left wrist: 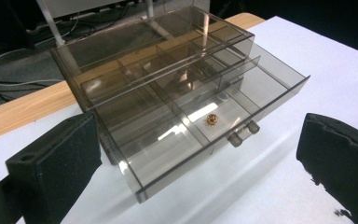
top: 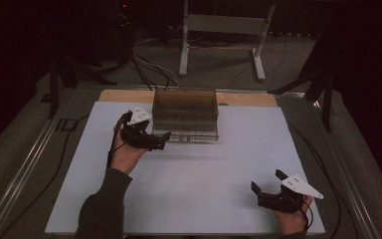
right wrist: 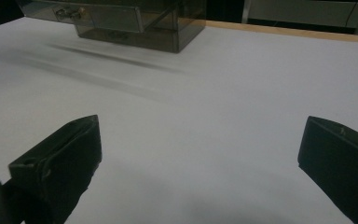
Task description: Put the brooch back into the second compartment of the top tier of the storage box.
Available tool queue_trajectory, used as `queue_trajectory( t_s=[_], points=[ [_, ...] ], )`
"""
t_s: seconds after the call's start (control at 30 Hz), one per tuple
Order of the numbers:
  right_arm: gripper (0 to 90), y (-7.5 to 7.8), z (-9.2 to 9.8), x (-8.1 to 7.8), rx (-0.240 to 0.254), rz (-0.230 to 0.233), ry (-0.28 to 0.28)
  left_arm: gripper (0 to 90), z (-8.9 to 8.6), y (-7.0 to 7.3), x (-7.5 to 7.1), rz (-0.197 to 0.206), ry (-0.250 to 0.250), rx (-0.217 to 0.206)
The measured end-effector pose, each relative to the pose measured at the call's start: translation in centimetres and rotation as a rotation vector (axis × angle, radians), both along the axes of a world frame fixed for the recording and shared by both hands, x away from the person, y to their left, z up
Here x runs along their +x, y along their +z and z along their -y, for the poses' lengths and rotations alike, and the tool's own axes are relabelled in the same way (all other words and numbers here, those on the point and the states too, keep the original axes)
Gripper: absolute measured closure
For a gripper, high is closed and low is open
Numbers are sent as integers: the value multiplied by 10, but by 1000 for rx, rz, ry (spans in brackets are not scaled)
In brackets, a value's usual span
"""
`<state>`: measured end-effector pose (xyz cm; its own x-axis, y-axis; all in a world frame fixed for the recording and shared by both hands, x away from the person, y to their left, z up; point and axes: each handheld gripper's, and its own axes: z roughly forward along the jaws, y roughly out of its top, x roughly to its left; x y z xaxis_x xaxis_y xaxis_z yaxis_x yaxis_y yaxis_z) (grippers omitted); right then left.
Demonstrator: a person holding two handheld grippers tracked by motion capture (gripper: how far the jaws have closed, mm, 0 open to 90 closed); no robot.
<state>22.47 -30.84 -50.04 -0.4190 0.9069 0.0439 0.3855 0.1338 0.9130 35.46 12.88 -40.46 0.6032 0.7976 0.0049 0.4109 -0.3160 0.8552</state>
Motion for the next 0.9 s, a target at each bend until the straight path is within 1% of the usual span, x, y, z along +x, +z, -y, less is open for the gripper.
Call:
queue_trajectory(
  t_s=[0.4,0.53,0.7,0.87,0.9],
  points=[
    [1,0,-1,0,2,-1,2,4,-15,-12,-20,31,4,-11],
    [1,0,-1,0,2,-1,4,4,-20,-17,-27,37,10,-21],
    [1,0,-2,0,1,0,7,4,-28,-26,-36,37,27,-29],
    [1,-1,-3,0,3,-2,9,4,-37,-35,-43,32,35,-51],
    [1,-1,-3,1,3,-1,10,4,-39,-36,-45,32,40,-49]
  ],
)
